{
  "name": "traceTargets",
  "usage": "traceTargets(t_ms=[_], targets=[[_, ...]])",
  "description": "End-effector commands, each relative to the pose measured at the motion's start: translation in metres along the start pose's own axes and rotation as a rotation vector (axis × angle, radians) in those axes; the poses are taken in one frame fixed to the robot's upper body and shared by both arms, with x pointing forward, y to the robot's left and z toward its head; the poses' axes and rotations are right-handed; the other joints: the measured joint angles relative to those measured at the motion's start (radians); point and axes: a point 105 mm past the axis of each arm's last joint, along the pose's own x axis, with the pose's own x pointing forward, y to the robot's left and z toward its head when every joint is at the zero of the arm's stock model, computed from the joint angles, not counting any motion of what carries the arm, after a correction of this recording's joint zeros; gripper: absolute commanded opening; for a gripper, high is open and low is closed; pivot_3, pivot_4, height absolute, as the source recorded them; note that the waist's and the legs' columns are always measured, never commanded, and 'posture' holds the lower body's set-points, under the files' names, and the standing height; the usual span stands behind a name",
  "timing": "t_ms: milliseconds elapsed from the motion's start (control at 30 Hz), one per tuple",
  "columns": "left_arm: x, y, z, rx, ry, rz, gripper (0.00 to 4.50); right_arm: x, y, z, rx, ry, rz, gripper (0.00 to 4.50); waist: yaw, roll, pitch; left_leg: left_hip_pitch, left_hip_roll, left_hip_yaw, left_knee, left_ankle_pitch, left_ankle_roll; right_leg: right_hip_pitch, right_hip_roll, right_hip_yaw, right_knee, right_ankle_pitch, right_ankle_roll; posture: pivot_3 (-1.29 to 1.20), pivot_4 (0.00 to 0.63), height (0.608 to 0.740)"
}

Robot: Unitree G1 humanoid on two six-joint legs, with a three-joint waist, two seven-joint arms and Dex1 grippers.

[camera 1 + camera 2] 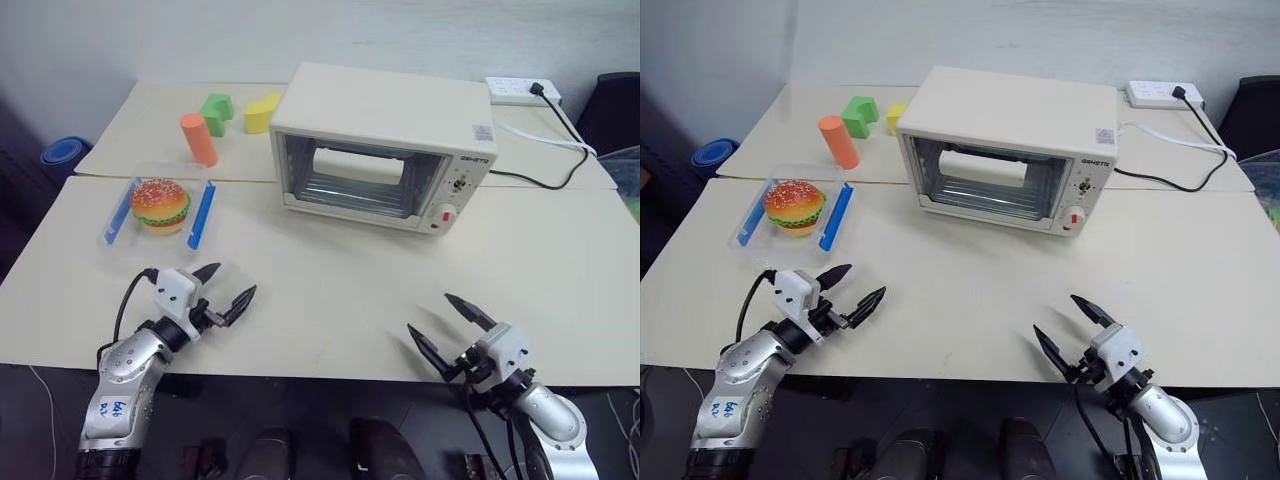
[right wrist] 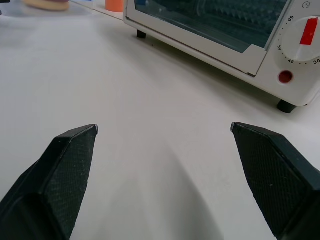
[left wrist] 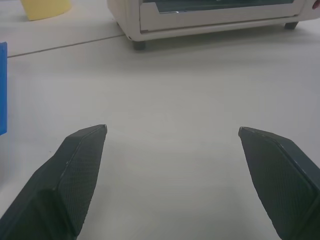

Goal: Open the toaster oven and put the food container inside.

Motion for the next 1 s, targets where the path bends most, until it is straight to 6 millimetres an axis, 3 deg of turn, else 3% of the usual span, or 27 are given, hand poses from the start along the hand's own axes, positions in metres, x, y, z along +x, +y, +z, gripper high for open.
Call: traceTargets(t_ms=[33, 267, 467, 600, 767, 900, 1000], targets=[[-0.003, -0.002, 0.015, 0.028, -0.043, -0.050, 4.50, 0.002, -0.005, 0.011, 0.010, -0.065, 0.003, 4.46, 0.000, 0.000, 0.000, 0.000, 0.000, 0.000, 0.000, 0.000, 0.000, 0.000, 0.000, 0.000, 0.000, 0.000, 0.000, 0.00, 0.150, 0.740], [-0.013, 0.000, 0.077, -0.123, -0.197, -0.252, 4.50, 0.049, -0.035, 0.060, 0.099, -0.172, 0.027, 4.46, -0.005, 0.000, 0.000, -0.001, 0.001, -0.001, 0.001, 0.000, -0.001, -0.001, 0.000, 0.000, 0.001, 0.000, 0.000, 0.00, 0.150, 0.740], [-0.009, 0.002, 0.114, -0.054, -0.219, -0.384, 4.50, 0.100, -0.051, 0.097, 0.117, -0.191, 0.092, 4.46, -0.002, 0.001, 0.000, -0.002, 0.000, -0.002, 0.000, 0.003, -0.006, -0.002, 0.000, -0.002, 0.001, 0.000, -0.001, 0.00, 0.150, 0.740], [-0.006, 0.003, 0.117, -0.041, -0.228, -0.386, 4.50, 0.124, -0.052, 0.112, 0.105, -0.212, 0.109, 4.46, -0.003, 0.000, 0.000, -0.004, 0.000, -0.002, 0.001, 0.003, -0.006, -0.003, 0.000, -0.002, 0.000, 0.000, -0.001, 0.00, 0.150, 0.740], [-0.006, -0.003, 0.109, -0.052, -0.210, -0.375, 4.50, 0.140, -0.031, 0.130, 0.091, -0.249, 0.202, 4.46, -0.005, 0.000, 0.000, -0.005, 0.000, -0.002, 0.000, 0.003, -0.005, -0.004, 0.000, -0.002, 0.000, 0.000, -0.001, 0.00, 0.150, 0.740], [-0.009, 0.004, 0.106, -0.063, -0.203, -0.323, 4.50, 0.136, -0.012, 0.134, 0.052, -0.251, 0.296, 4.46, -0.004, 0.000, 0.000, -0.005, -0.001, -0.002, 0.001, 0.003, -0.005, -0.004, 0.000, -0.002, 0.000, 0.000, -0.001, 0.00, 0.150, 0.740], [-0.010, 0.012, 0.108, -0.069, -0.208, -0.293, 4.50, 0.124, 0.001, 0.124, 0.017, -0.216, 0.366, 4.46, -0.003, 0.000, 0.000, -0.005, 0.000, -0.002, 0.001, 0.003, -0.005, -0.004, 0.000, -0.002, -0.001, 0.000, -0.001, 0.00, 0.150, 0.740]])
